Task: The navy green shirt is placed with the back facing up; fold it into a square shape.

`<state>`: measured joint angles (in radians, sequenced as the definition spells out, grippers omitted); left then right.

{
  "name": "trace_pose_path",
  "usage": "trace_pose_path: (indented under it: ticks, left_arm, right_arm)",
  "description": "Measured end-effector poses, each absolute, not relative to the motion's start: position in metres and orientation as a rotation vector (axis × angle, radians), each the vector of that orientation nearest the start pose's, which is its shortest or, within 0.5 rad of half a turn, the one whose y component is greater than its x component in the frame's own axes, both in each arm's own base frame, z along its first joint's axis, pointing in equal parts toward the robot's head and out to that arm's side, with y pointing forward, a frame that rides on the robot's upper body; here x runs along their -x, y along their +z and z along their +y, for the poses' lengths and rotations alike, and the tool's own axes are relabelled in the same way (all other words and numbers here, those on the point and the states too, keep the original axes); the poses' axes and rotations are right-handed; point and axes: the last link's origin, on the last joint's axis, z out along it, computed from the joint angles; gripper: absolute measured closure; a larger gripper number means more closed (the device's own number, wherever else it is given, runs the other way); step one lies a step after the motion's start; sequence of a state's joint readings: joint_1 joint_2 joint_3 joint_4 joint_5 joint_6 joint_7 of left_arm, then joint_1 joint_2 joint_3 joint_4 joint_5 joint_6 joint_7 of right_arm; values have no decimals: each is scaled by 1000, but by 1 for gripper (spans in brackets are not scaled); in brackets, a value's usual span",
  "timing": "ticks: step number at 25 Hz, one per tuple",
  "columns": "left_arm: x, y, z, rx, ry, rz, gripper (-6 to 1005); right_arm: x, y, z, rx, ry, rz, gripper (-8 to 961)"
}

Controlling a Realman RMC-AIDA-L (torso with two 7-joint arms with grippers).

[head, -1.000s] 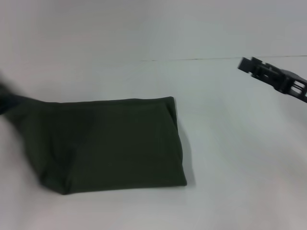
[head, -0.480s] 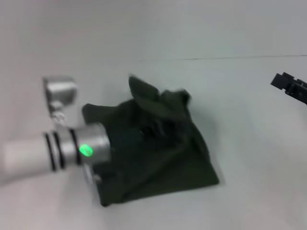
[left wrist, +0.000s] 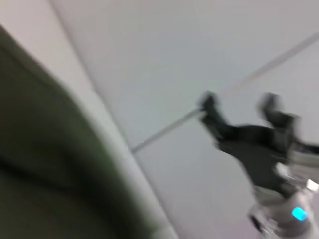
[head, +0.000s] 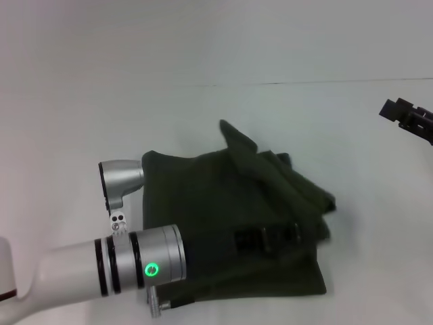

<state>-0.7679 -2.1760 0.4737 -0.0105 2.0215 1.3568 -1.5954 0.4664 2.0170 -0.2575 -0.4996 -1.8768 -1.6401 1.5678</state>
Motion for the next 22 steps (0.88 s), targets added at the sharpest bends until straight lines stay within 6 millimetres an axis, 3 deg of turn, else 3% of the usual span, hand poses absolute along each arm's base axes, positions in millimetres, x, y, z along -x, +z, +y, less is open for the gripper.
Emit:
trace_pose_path:
  ticks: [4, 10, 22]
  left_arm:
    - [187, -127, 291, 2748, -1122, -1518, 664]
    - [196, -105, 284, 2866, -1144, -1355, 507]
    - [237, -61, 268, 2796, -1207, -927, 82]
  right_arm:
    - [-311, 60, 327, 2133, 1156, 1140, 54]
    - [-312, 56, 338, 2133, 1091, 1216, 54]
    - [-297, 63, 354, 2265, 957, 1468, 53]
